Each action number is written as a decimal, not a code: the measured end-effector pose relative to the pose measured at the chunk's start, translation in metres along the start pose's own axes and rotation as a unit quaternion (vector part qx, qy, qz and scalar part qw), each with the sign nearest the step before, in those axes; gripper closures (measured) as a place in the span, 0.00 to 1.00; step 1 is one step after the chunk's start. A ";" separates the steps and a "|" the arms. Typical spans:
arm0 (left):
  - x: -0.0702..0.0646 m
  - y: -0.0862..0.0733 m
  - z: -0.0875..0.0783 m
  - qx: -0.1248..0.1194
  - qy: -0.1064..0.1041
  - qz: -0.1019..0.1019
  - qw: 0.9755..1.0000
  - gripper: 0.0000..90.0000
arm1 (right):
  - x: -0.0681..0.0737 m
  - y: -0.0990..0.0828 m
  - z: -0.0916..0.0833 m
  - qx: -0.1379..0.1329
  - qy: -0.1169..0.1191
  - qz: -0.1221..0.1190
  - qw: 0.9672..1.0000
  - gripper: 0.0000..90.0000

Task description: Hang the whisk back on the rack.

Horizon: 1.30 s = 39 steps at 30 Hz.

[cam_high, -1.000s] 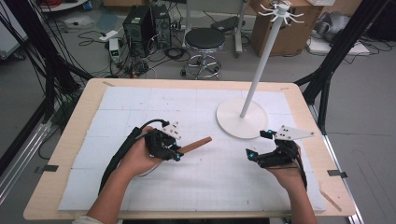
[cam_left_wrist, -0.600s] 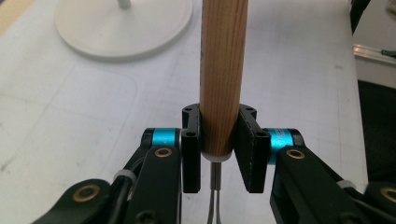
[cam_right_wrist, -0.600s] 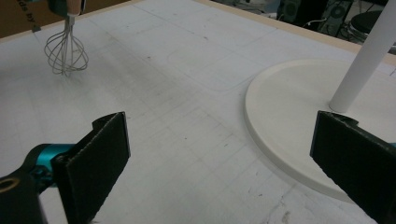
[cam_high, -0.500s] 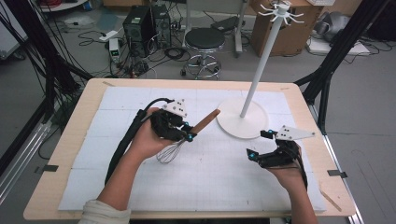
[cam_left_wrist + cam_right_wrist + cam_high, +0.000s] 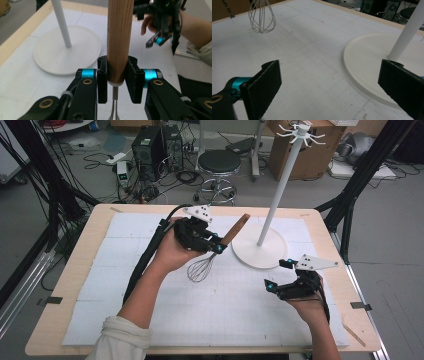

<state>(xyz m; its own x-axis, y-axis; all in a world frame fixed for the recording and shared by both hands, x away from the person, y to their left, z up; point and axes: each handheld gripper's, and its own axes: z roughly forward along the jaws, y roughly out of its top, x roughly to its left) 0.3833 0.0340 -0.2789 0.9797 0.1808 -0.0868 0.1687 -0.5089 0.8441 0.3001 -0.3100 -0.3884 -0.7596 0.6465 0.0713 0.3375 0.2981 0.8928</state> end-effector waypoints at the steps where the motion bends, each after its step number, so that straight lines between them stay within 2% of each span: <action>1: 0.001 0.005 0.001 -0.003 -0.001 0.002 1.000 0.82 | 0.000 0.000 0.000 0.000 0.000 0.000 1.000 0.04; 5: 0.006 0.020 0.004 -0.019 -0.011 0.001 1.000 0.82 | 0.000 0.000 -0.001 -0.001 0.000 0.000 1.000 0.04; 10: 0.012 0.041 0.007 -0.022 -0.021 0.007 1.000 0.82 | -0.002 0.000 -0.002 -0.005 0.001 -0.001 1.000 0.04; 19: 0.020 0.080 0.016 -0.030 -0.022 0.017 0.999 0.82 | -0.001 0.000 -0.003 -0.008 0.002 0.000 1.000 0.04; 21: 0.021 0.087 0.019 -0.033 -0.027 0.022 0.999 0.82 | -0.001 0.000 -0.005 -0.010 0.002 0.000 1.000 0.04; 27: 0.026 0.103 0.028 -0.049 -0.038 0.011 0.998 0.82 | -0.002 0.001 -0.007 -0.014 0.001 0.002 1.000 0.04; 32: 0.032 0.113 0.033 -0.054 -0.040 0.013 0.998 0.82 | -0.002 0.000 -0.007 -0.010 -0.005 -0.004 1.000 0.04; 34: 0.033 0.118 0.035 -0.060 -0.050 0.010 0.997 0.82 | -0.001 0.000 -0.006 -0.008 -0.005 -0.004 1.000 0.04; 39: 0.037 0.131 0.037 -0.067 -0.062 0.019 0.996 0.82 | -0.001 0.000 -0.006 -0.007 -0.004 -0.005 1.000 0.04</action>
<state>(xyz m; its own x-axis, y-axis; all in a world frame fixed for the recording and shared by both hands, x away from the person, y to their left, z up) 0.4461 -0.0570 -0.1906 0.9924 0.0548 -0.1106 0.1233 -0.3954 0.9102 0.2976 -0.3142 -0.3856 -0.7586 0.6489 0.0586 0.3218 0.2950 0.8997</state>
